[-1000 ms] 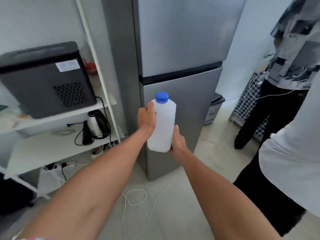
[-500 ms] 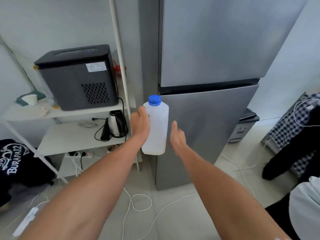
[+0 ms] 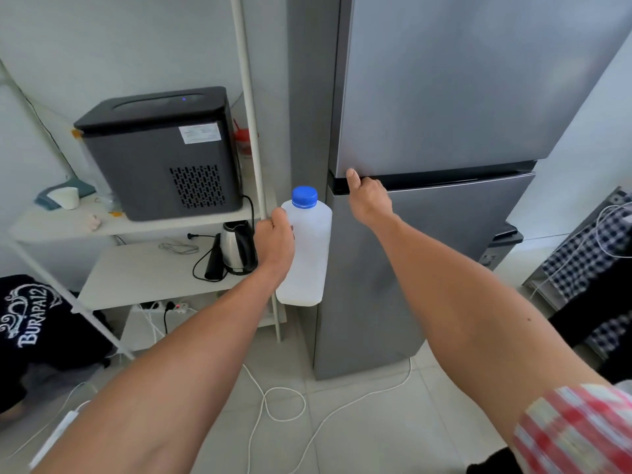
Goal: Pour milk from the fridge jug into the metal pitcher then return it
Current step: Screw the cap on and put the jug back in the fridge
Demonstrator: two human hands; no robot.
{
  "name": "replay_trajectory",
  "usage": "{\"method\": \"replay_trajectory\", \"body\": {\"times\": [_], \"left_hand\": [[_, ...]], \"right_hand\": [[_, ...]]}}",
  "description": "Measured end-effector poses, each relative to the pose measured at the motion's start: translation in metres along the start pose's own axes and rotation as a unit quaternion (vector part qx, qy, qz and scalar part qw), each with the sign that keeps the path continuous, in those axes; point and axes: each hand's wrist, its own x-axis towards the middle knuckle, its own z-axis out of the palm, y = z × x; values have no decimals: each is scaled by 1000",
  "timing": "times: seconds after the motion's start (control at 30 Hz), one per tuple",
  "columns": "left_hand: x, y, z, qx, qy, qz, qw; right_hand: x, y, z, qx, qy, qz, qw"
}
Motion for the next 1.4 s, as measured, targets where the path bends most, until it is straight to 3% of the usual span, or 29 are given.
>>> {"method": "replay_trajectory", "body": {"times": [0.47,0.8,1.03,1.27,1.4], "left_hand": [[2,-5,-15,23,-42,13,999],[-15,-23,-5,19,-108,-12,994],[-52,-39,34,8,-177,-40,983],[-89,-56,84,-60,-186,-159,968],[-110,-62,108,-130,-135,-237,953]], "right_hand": [[-32,5,-9,-59,72,45,995],[-104,41,-75,-63,168,194,964],[-166,77,-132,-196,166,237,937],[-203,112,-154,-172,238,279,914],[-211,133,-153,-255,292,247,888]]}}
